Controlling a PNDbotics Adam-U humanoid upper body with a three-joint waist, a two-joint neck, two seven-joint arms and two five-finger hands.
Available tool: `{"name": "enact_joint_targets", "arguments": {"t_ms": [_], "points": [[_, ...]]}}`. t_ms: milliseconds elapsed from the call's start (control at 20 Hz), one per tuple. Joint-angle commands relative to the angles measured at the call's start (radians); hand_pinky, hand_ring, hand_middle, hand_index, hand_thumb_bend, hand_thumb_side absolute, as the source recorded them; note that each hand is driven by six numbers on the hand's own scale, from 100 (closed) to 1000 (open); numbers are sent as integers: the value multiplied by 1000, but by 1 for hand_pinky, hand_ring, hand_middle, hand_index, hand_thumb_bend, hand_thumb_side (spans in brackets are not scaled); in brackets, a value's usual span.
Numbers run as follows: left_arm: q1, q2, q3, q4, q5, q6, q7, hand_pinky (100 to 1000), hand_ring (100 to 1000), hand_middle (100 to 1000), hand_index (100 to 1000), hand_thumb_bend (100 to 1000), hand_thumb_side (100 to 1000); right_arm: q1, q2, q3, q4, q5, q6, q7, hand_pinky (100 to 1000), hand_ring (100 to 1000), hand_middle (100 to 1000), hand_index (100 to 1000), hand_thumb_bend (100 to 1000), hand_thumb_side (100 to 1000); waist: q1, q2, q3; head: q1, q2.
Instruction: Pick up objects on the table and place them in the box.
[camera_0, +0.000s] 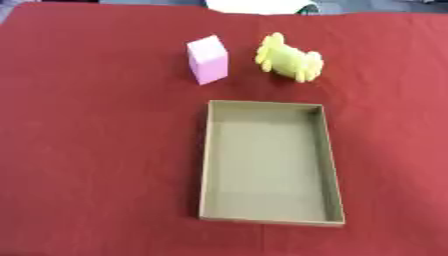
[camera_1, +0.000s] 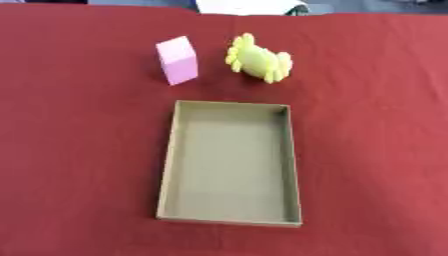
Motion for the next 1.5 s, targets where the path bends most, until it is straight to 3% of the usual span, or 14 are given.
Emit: {"name": "enact_joint_targets", "arguments": {"t_ms": [50,450,850,1500], "points": [[-10,37,1,-14,-1,-1,-8,691,685,604,800,448,727,-38,-64,23,65,42,-10,34,799,784,759,891,100,1000,0,-24,2,-6,-2],[-15,41,-5,-14,2,-2,-17,691,685,604,799,447,728,-134,-57,110,220,132,-73,139,808,811,793,905,100,1000,-1,-26,12,-15,-4],[-18,47,-11,-14,4,-2,-26,690,685,604,799,446,728,-210,-40,192,306,200,-138,261,817,836,825,920,103,1000,-5,-27,15,-21,-4],[-17,46,-12,-14,3,-3,-32,690,685,605,799,445,727,-307,26,270,393,206,-189,387,820,843,829,931,162,1000,-9,-31,15,-22,-3]]}}
